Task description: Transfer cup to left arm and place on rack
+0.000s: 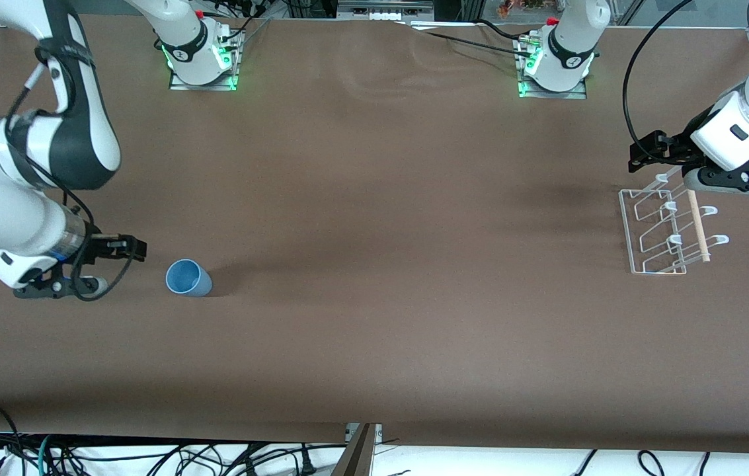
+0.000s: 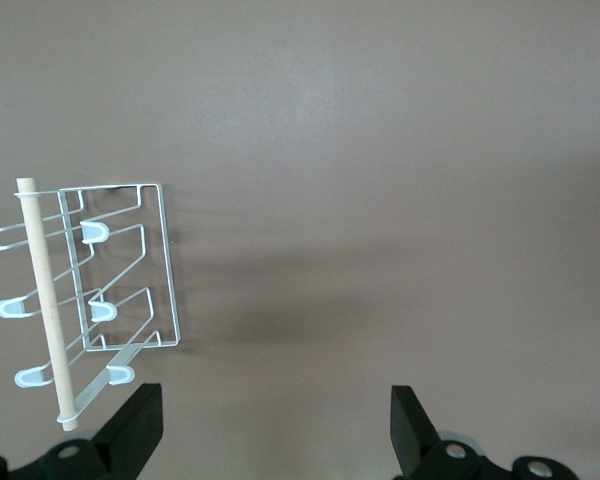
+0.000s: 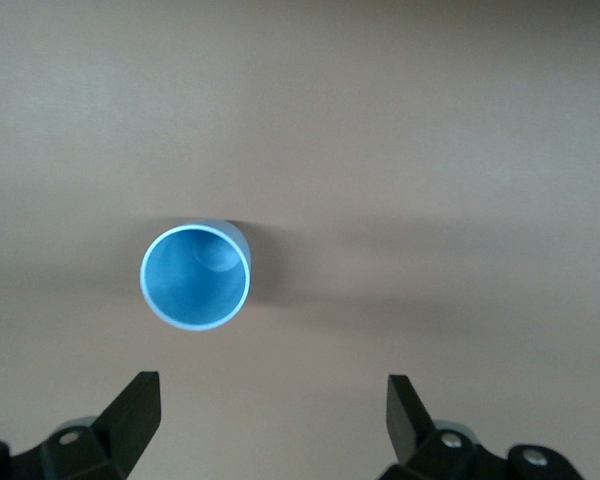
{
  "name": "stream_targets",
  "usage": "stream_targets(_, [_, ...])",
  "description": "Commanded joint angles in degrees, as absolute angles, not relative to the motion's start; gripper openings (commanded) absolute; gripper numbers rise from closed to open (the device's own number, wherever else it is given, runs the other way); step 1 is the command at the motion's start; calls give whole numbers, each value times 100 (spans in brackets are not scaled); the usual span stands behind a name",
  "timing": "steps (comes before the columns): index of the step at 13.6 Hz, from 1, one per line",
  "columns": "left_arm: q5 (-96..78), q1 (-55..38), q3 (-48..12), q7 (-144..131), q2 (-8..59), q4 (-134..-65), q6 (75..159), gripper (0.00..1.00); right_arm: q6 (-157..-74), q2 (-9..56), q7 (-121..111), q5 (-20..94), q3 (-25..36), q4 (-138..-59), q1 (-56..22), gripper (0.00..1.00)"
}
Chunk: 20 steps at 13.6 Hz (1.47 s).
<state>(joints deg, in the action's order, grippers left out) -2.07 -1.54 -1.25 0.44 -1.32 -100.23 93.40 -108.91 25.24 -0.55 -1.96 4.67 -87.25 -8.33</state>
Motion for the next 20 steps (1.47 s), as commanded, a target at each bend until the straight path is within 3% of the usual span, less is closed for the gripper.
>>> stream_targets(1, [-167, -141, -132, -26, -167, -9976, 9255, 100, -11169, 2908, -9, -97, 439, -8613, -835, 100])
stream_targets(6, [-167, -141, -132, -26, -167, -9976, 9255, 100, -11636, 3497, -18, 501, 439, -8674, -817, 100])
stream_targets(13, [-167, -141, -132, -18, -176, -9976, 9255, 100, -12164, 3744, -26, 501, 431, -9044, -861, 100])
stream_targets(14, [-167, -141, -132, -26, -176, -9976, 9255, 100, -12164, 3744, -26, 501, 439, -9035, -861, 93])
stream_targets(16, [-167, -132, -132, -26, -167, -9976, 9255, 100, -12138, 3744, -18, 501, 439, -9026, -861, 38])
stream_targets(17, [-167, -132, -132, -26, -167, -9976, 9255, 100, -12112, 3744, -26, 492, 439, -9018, -861, 21])
stream_targets(20, [-167, -132, -132, -26, -176, -9976, 9255, 100, -12111, 3735, -35, 483, 439, -8991, -861, 3])
